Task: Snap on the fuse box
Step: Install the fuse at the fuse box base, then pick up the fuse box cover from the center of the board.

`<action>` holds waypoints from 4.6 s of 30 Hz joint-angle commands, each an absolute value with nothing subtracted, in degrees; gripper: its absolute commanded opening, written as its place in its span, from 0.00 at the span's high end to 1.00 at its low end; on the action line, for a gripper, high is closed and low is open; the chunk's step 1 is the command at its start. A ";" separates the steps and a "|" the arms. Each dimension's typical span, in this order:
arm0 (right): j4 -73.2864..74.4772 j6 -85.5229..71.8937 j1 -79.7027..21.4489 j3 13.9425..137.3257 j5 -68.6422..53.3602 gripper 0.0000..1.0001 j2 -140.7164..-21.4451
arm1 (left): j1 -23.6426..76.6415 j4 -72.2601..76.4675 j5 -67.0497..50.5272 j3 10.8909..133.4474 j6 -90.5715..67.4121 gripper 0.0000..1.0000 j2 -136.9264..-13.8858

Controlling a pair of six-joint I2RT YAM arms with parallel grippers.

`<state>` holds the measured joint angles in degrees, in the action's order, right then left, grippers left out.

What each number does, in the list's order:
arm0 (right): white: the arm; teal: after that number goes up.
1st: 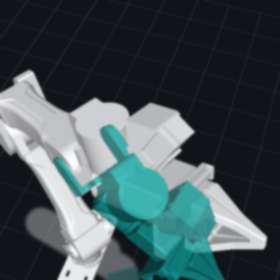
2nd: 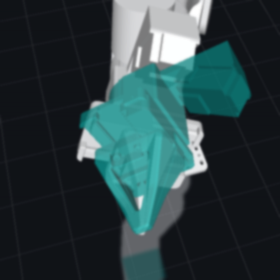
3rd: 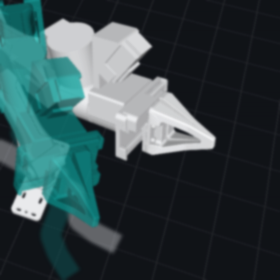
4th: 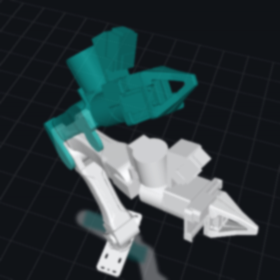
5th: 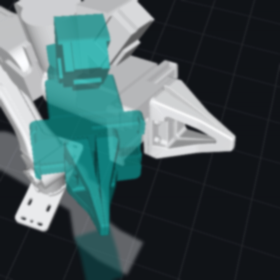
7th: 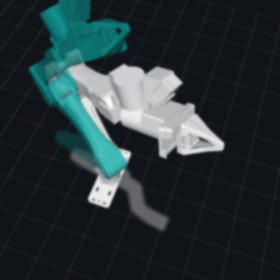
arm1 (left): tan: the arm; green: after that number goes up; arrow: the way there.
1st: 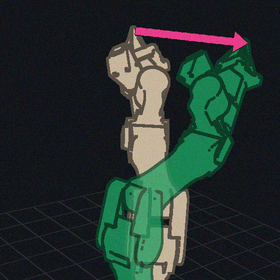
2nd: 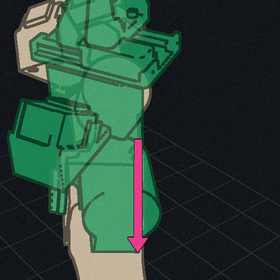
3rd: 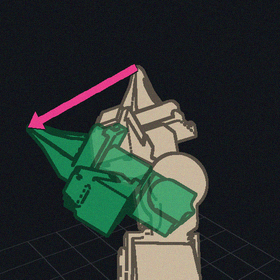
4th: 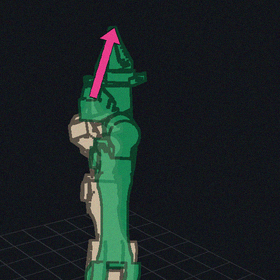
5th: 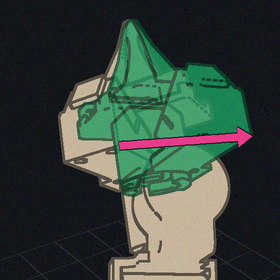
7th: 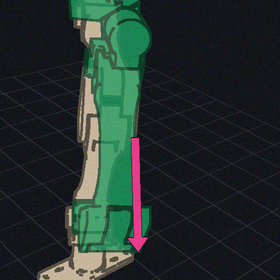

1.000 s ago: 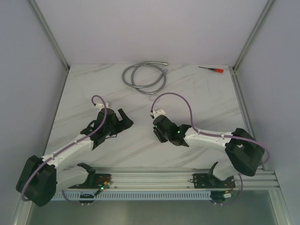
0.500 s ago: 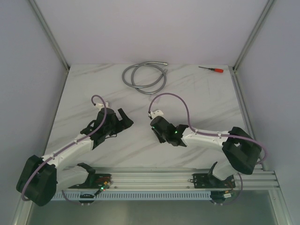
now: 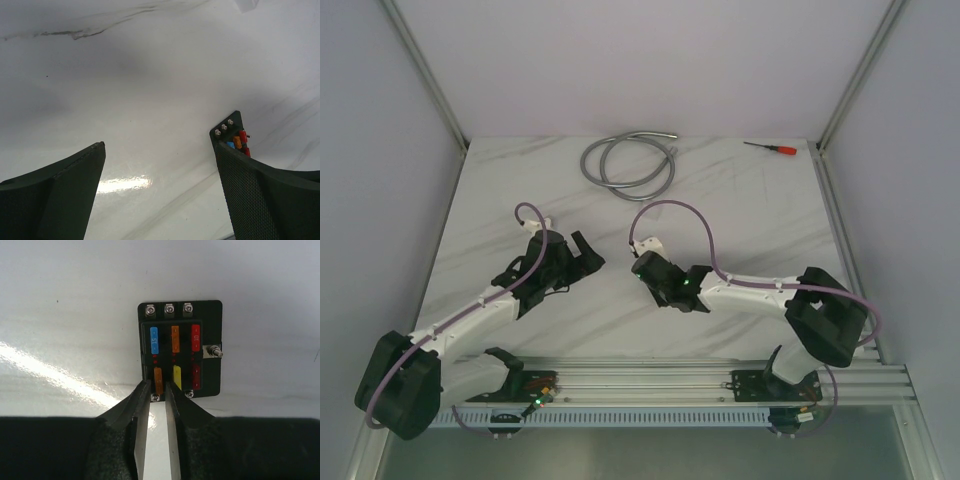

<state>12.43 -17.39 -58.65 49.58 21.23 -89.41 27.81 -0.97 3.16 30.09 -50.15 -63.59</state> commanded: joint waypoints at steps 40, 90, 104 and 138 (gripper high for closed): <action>17.84 -16.97 -58.32 51.99 21.88 0.98 -90.34 | 27.42 -1.48 1.76 31.15 -50.54 0.00 -63.43; 34.86 -17.58 -51.67 56.33 8.92 1.00 -108.10 | 26.11 -2.02 1.21 29.80 -50.64 0.00 -61.83; 30.76 -15.61 -51.83 63.17 5.34 0.81 -94.73 | 25.82 -2.21 1.11 30.08 -50.37 0.00 -60.90; 6.69 0.00 -34.28 92.23 5.19 0.11 -120.66 | 23.21 -2.10 -0.22 30.68 -48.64 0.00 -63.84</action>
<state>10.37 -5.56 -36.10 87.20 8.14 -116.79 23.77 -1.39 0.84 30.00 -49.82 -63.35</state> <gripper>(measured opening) 0.881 0.998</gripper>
